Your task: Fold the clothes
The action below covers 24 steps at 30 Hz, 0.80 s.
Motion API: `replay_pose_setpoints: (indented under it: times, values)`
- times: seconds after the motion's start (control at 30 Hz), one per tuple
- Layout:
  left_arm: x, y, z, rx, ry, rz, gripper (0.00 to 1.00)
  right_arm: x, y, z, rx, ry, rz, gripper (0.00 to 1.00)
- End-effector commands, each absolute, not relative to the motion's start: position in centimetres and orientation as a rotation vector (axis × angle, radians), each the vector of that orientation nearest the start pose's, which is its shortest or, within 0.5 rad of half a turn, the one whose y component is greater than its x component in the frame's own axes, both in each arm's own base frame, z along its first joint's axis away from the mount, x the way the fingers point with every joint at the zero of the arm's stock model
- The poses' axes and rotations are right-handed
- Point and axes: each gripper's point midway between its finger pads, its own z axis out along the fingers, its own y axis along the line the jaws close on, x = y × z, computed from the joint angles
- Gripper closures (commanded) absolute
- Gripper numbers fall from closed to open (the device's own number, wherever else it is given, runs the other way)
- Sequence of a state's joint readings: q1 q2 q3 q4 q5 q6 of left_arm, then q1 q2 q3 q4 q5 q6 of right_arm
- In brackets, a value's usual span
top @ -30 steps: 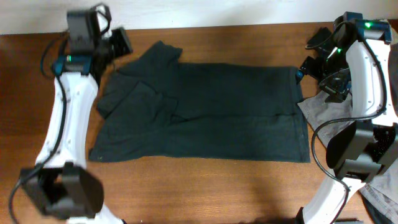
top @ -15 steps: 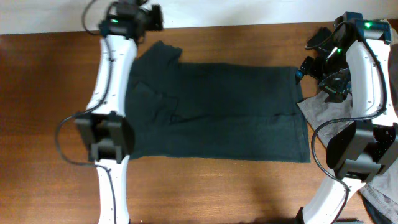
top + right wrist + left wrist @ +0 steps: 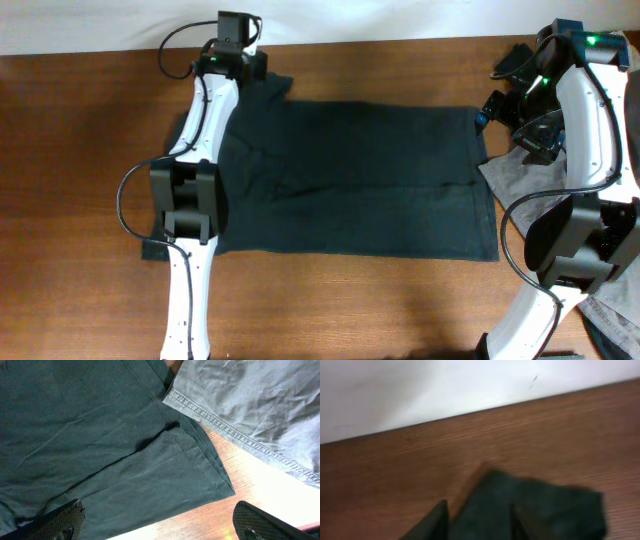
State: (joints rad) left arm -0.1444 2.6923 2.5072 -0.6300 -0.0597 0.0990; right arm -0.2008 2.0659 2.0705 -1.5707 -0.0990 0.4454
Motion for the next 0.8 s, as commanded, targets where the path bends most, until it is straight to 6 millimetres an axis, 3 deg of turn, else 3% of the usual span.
replay_pose_setpoints:
  times: [0.0,0.3,0.47,0.7,0.77]
  values:
    - [67.7,-8.7,5.3,0.346,2.359,0.029,0.52,38.9,-6.0,16.6,0.991,2.971,0.161,0.01]
    - [67.5,-8.9,1.9,0.444,2.383,0.034,0.49,38.9,-6.0,16.6,0.991,2.971,0.161,0.01]
    - [67.4,-8.9,1.5,0.449,2.390,0.034,0.49,38.9,-6.0,16.6,0.991,2.971,0.161,0.01]
    - [66.9,-9.0,0.2,0.458,2.417,0.020,0.52,38.9,-6.0,16.6,0.991,2.971,0.161,0.01]
    - [66.8,-8.9,-0.5,0.458,2.429,0.021,0.60,38.9,-6.0,16.6,0.991,2.971,0.161,0.01]
